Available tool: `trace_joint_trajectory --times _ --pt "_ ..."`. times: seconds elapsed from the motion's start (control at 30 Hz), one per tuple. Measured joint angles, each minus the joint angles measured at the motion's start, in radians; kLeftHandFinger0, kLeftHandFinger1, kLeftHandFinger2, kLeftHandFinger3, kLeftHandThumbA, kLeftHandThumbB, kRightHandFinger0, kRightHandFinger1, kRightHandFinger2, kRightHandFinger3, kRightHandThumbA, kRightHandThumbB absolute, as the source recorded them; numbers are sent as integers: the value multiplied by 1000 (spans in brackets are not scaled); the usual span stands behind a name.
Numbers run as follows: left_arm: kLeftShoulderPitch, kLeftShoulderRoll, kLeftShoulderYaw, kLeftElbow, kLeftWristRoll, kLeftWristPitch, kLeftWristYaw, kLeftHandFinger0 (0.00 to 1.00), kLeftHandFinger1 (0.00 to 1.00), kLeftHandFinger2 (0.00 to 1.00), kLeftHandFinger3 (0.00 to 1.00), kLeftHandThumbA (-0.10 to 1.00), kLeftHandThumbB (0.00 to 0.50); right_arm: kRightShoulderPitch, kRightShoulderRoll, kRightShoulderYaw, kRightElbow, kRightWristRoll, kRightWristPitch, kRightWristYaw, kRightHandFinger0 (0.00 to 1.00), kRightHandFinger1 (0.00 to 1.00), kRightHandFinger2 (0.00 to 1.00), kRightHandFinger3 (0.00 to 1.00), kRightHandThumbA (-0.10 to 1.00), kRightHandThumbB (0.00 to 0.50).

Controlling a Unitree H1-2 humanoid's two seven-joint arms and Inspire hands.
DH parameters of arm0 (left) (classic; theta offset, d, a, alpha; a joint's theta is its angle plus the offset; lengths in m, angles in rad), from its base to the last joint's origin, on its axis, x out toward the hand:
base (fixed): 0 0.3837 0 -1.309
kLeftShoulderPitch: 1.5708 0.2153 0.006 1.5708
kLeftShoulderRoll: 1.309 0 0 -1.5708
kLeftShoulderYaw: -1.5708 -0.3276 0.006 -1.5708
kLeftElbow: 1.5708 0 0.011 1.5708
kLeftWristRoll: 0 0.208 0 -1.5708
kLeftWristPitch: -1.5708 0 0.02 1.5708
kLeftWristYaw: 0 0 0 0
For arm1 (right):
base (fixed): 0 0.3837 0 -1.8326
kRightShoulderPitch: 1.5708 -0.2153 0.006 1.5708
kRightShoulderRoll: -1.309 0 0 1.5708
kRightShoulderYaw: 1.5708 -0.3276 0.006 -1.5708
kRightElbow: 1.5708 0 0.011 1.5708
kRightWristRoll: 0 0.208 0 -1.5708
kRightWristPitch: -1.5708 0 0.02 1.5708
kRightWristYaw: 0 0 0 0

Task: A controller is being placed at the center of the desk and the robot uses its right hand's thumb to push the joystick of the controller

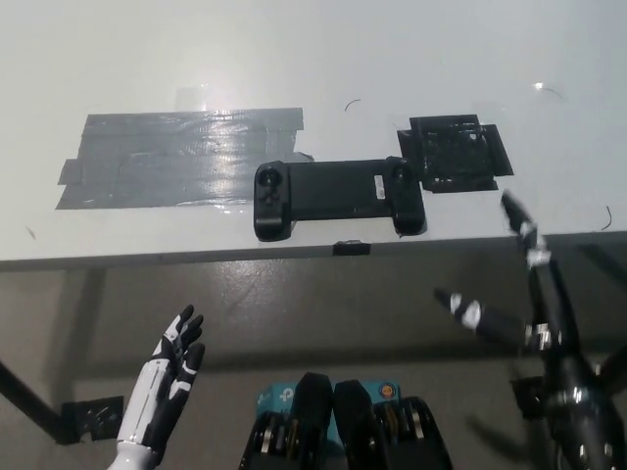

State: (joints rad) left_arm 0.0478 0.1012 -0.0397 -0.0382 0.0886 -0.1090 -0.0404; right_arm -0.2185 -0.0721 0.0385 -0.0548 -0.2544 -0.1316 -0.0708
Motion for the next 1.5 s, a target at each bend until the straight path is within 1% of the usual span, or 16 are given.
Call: trace_joint_trajectory --times 0.1,0.13,0.17,0.27,0.4,0.47,0.53,0.63,0.9,0.97,1.13,1.23,1.37,1.43,1.47,1.5 --pt "-2 -2 -1 0 8 -2 0 1000 1000 1000 1000 917 43 -96 0 -11 31 -9 31 -5 1000 1000 1000 1000 909 214" --pt "-2 -2 -2 0 10 -2 0 1000 1000 1000 1000 916 44 -131 -1 -14 49 -11 43 -6 1000 1000 1000 1000 900 185" --pt "-2 -2 -2 1 12 -2 0 1000 1000 1000 1000 913 43 -172 -1 -16 82 -15 54 -8 1000 1000 1000 1000 923 253" --pt "-2 -3 -2 1 14 -2 0 1000 1000 1000 1000 905 51 -261 -2 -21 179 -18 89 -9 1000 1000 1000 1000 933 271" --pt "-2 -5 -3 1 14 -3 0 1000 1000 1000 1000 892 32 -357 -6 -29 318 -17 119 -11 1000 1000 1000 1000 959 305" --pt "-2 -7 -3 1 14 -3 0 1000 1000 1000 1000 889 30 -417 -7 -32 412 -15 138 -12 1000 1000 1000 1000 972 298" --pt "-1 -8 -3 1 14 -3 0 1000 1000 1000 1000 880 36 -454 -8 -32 466 -13 150 -13 1000 1000 1000 1000 943 261" --pt "1 -10 -3 1 14 -3 0 1000 1000 1000 1000 875 40 -506 -6 -30 547 -11 165 -15 1000 1000 1000 1000 957 309" --pt "2 -11 0 1 14 -5 0 1000 1000 1000 1000 844 29 -602 9 -27 730 -2 180 -25 1000 1000 1000 1000 964 319" --pt "1 -11 1 0 13 -4 0 1000 1000 1000 1000 839 18 -623 13 -29 780 1 182 -34 1000 1000 1000 1000 972 309" --pt "-1 -11 1 -2 13 -4 0 1000 1000 1000 1000 821 24 -655 19 -26 884 3 181 -53 1000 1000 1000 1000 985 308" --pt "-2 -10 1 -2 13 -4 0 1000 1000 1000 1000 820 10 -668 19 -27 935 5 181 -65 1000 1000 1000 1000 935 279" --pt "-8 -10 2 -2 13 -3 0 1000 1000 1000 1000 815 15 -685 20 -31 987 11 170 -81 1000 1000 1000 1000 877 262" --pt "-12 -10 4 -2 12 -3 0 1000 1000 1000 1000 814 16 -687 20 -36 1010 21 155 -87 1000 1000 1000 1000 886 244" --pt "-13 -10 5 -2 12 -3 0 1000 1000 1000 1000 817 22 -686 20 -36 1017 24 149 -90 1000 1000 1000 1000 925 260" --pt "-15 -10 5 -2 12 -3 0 1000 1000 1000 1000 818 18 -686 20 -36 1026 26 143 -93 1000 1000 1000 1000 957 242"
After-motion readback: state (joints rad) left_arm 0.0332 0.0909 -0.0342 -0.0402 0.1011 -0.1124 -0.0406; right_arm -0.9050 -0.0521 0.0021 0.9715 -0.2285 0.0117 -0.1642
